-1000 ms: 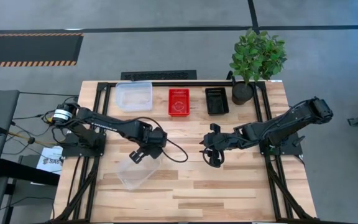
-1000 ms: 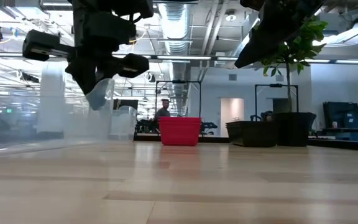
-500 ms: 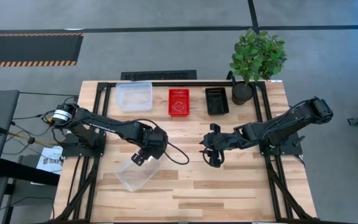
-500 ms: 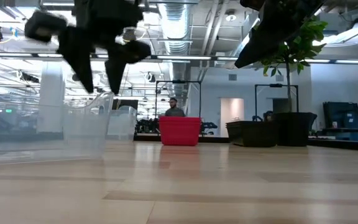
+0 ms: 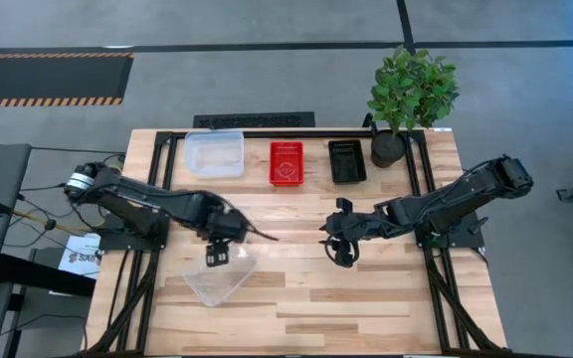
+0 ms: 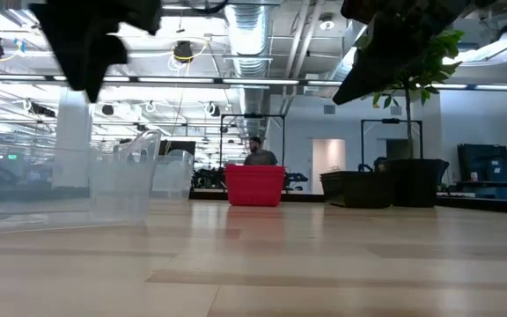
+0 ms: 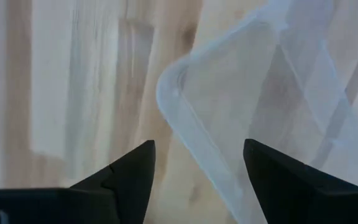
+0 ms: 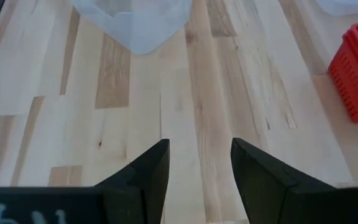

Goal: Stack baskets by color
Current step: Stack the right transparent bin on the top transparent bin

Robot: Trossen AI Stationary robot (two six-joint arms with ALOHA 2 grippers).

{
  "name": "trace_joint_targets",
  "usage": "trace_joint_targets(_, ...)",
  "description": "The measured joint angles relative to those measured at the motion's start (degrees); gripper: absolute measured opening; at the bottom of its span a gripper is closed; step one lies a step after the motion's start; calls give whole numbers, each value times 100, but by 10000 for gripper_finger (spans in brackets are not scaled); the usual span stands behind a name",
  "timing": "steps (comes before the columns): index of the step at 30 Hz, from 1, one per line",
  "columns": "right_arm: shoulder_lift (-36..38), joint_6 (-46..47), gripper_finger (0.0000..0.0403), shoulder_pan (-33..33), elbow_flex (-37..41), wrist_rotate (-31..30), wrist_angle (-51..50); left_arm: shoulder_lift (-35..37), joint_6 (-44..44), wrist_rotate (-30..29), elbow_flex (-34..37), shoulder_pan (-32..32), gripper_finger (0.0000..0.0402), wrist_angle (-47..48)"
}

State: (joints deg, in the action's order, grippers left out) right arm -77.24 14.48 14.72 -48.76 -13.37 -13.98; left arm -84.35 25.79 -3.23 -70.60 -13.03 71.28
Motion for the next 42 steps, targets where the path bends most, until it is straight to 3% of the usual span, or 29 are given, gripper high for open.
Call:
trace_joint_targets(9,1,-303,191,-41,3,9,127,972,2379,158,1751,-399,233,-936)
trace_joint_targets(16,1,-432,191,-174,8,111,125,1027,2606,697,2764,-468,233,-2118)
trace_joint_targets(19,1,-446,191,-229,8,157,125,1024,2605,580,3000,-462,233,-2595)
trace_joint_targets(26,1,-446,191,-327,8,157,114,1024,2644,493,3066,-462,192,-2740)
trace_joint_targets(35,1,-452,191,-367,8,158,120,1024,2227,470,2838,-312,14,-2571)
trace_joint_targets(42,1,-450,191,-362,8,160,122,1024,1531,418,2036,-265,1,-2407)
